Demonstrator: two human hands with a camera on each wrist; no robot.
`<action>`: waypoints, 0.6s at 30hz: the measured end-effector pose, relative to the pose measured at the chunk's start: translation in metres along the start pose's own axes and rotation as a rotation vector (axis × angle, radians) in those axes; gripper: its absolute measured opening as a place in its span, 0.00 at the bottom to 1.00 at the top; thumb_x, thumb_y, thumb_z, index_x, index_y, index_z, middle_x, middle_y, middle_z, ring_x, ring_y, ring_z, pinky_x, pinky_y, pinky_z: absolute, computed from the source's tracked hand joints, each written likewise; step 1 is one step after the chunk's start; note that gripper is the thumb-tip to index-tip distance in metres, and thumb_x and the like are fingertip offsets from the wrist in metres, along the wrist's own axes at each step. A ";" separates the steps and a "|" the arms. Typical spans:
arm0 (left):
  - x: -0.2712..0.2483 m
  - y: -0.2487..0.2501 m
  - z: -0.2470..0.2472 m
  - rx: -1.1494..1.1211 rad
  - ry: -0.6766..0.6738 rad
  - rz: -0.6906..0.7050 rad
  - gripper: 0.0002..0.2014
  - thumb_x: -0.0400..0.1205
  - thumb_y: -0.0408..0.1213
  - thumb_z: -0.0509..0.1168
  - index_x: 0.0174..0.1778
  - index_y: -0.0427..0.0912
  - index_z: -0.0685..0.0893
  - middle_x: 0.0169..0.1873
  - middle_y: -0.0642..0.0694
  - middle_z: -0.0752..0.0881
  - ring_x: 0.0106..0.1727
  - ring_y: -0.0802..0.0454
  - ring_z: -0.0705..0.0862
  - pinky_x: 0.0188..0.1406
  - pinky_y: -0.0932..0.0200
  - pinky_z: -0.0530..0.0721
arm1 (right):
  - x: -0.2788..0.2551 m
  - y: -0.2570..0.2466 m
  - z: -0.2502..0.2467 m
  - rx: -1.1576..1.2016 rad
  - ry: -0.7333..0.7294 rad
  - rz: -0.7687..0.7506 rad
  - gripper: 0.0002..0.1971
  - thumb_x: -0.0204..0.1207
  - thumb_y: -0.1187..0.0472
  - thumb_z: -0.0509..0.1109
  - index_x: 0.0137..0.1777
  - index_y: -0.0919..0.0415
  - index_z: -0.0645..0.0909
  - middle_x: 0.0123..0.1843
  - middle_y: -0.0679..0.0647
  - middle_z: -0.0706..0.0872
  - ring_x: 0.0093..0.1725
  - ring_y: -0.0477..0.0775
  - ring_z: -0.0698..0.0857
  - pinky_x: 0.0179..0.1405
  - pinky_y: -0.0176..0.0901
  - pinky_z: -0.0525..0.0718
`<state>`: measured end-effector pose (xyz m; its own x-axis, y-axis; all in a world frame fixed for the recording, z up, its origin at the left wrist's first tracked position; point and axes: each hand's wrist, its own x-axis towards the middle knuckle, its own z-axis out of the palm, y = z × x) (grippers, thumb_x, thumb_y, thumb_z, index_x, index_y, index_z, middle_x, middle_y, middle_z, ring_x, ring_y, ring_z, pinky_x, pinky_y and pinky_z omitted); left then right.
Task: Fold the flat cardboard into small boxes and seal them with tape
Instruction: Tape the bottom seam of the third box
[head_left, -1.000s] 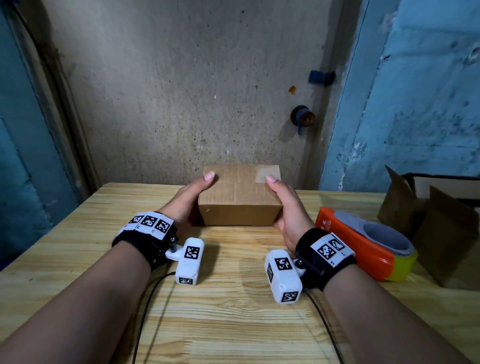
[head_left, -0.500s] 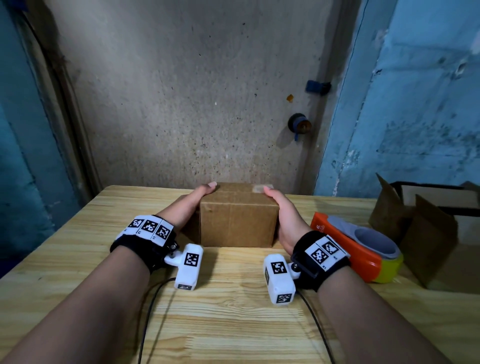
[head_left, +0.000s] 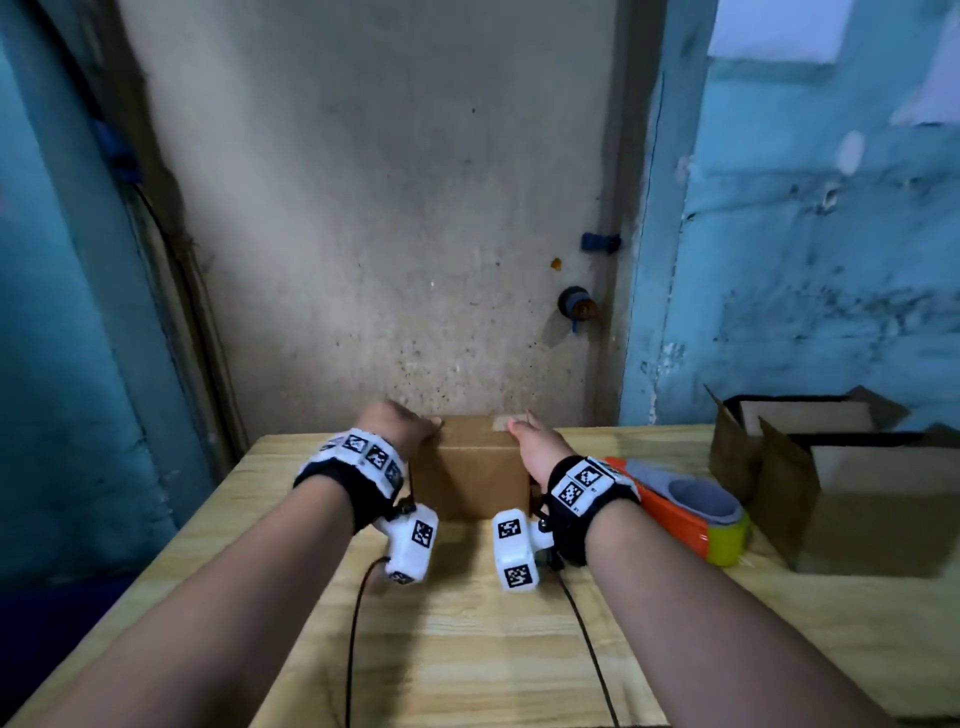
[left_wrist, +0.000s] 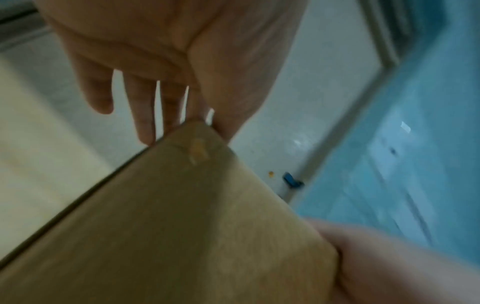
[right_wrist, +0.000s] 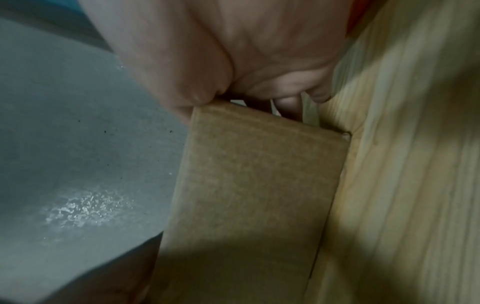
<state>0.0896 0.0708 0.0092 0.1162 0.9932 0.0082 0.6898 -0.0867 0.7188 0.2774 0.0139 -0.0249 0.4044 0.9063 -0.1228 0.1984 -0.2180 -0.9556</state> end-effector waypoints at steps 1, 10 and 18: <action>-0.007 0.010 0.000 0.113 0.053 0.068 0.16 0.80 0.48 0.73 0.48 0.36 0.90 0.50 0.39 0.92 0.53 0.39 0.89 0.51 0.53 0.86 | 0.000 -0.004 0.002 -0.039 0.015 0.018 0.28 0.94 0.49 0.58 0.92 0.47 0.61 0.90 0.55 0.67 0.84 0.62 0.74 0.80 0.48 0.73; -0.072 0.055 0.047 0.416 0.024 0.549 0.19 0.76 0.41 0.66 0.62 0.61 0.86 0.51 0.54 0.92 0.49 0.47 0.87 0.56 0.55 0.82 | -0.015 -0.017 0.000 -0.060 0.066 0.024 0.22 0.90 0.65 0.58 0.82 0.66 0.76 0.82 0.63 0.79 0.79 0.63 0.79 0.73 0.44 0.75; -0.063 0.072 0.063 0.432 0.023 0.670 0.07 0.75 0.30 0.65 0.42 0.48 0.84 0.44 0.47 0.88 0.56 0.40 0.85 0.84 0.38 0.61 | -0.060 -0.023 -0.056 0.015 0.102 0.020 0.21 0.93 0.66 0.55 0.82 0.73 0.73 0.81 0.68 0.77 0.80 0.66 0.77 0.68 0.45 0.77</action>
<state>0.1766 -0.0028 0.0166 0.5923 0.7202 0.3612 0.6951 -0.6835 0.2231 0.2990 -0.0562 0.0194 0.4976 0.8598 -0.1149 0.1763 -0.2299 -0.9571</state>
